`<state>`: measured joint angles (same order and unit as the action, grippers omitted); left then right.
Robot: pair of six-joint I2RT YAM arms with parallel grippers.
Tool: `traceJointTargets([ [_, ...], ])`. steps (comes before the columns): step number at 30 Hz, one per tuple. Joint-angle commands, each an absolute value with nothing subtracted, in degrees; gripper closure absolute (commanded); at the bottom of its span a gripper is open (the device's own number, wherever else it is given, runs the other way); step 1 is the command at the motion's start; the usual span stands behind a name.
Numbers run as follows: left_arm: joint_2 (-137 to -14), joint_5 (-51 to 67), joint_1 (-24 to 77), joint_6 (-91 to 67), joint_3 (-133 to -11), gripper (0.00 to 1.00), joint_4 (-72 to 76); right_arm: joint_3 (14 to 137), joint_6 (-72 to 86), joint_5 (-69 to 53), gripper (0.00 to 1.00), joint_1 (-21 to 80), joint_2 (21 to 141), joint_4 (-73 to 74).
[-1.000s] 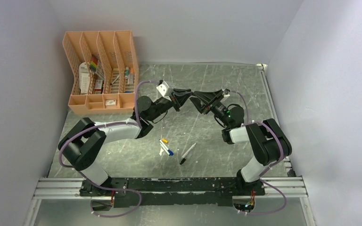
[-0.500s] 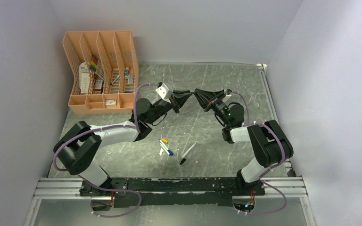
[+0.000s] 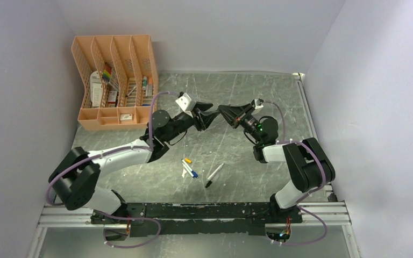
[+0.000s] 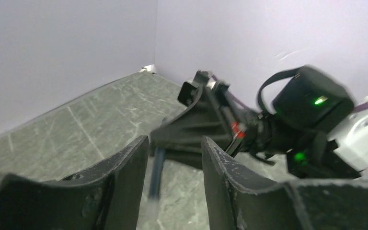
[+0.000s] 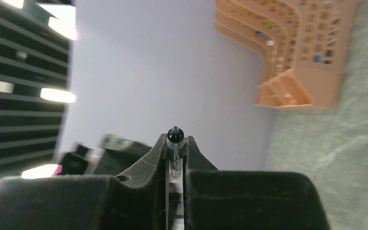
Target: Insert the pens into the pen caps
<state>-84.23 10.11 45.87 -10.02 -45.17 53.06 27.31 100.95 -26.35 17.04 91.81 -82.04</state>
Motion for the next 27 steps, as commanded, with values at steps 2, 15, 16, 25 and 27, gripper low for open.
traceJointTargets([
  [2,-79.7,10.2,45.9,-14.6,-56.0,0.43,30.7,32.4,77.1,-32.2,1.0,17.3,85.5,-61.7],
  [15,-77.6,34.9,34.2,-30.5,-56.2,0.52,33.8,36.9,48.5,-35.8,1.0,17.2,70.3,-36.8],
  [16,-78.4,36.3,33.7,-32.6,-55.9,0.54,35.5,36.1,49.3,-37.0,1.0,17.2,70.1,-39.8],
  [25,-86.4,48.8,29.4,-55.3,-52.2,0.58,63.5,34.1,50.4,-39.0,1.0,17.1,68.4,-44.3],
  [27,-87.6,49.6,29.3,-56.7,-52.6,0.58,64.0,35.4,48.1,-38.3,1.0,17.1,67.2,-41.0],
])
